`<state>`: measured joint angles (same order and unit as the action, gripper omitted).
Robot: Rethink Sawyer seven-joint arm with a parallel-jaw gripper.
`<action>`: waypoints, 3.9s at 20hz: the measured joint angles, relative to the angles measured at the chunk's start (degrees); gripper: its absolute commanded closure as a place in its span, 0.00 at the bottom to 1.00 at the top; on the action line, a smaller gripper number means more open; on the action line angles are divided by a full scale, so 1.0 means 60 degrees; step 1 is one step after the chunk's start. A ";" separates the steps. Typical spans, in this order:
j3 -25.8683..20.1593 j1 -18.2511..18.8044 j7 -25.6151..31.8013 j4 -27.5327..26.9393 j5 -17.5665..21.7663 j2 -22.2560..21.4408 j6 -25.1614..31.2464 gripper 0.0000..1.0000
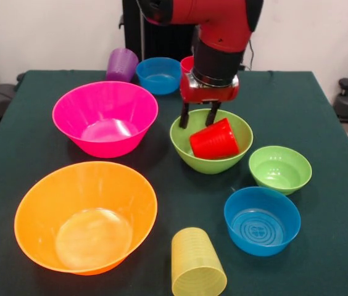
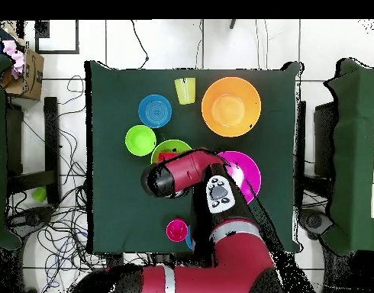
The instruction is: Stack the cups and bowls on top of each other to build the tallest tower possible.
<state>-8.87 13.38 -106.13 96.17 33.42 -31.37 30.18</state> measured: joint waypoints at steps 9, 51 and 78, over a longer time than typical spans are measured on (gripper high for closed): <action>-0.0186 0.0376 0.0000 0.0585 -0.1218 -0.1207 0.0028 0.00; 0.0526 -0.0575 0.0000 -0.0072 -0.1999 -0.0944 0.0034 0.00; 0.1189 -0.1106 0.0000 -0.1721 -0.2020 0.1142 -0.0808 0.00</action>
<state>-1.74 6.74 -106.13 85.85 21.30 -24.52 25.33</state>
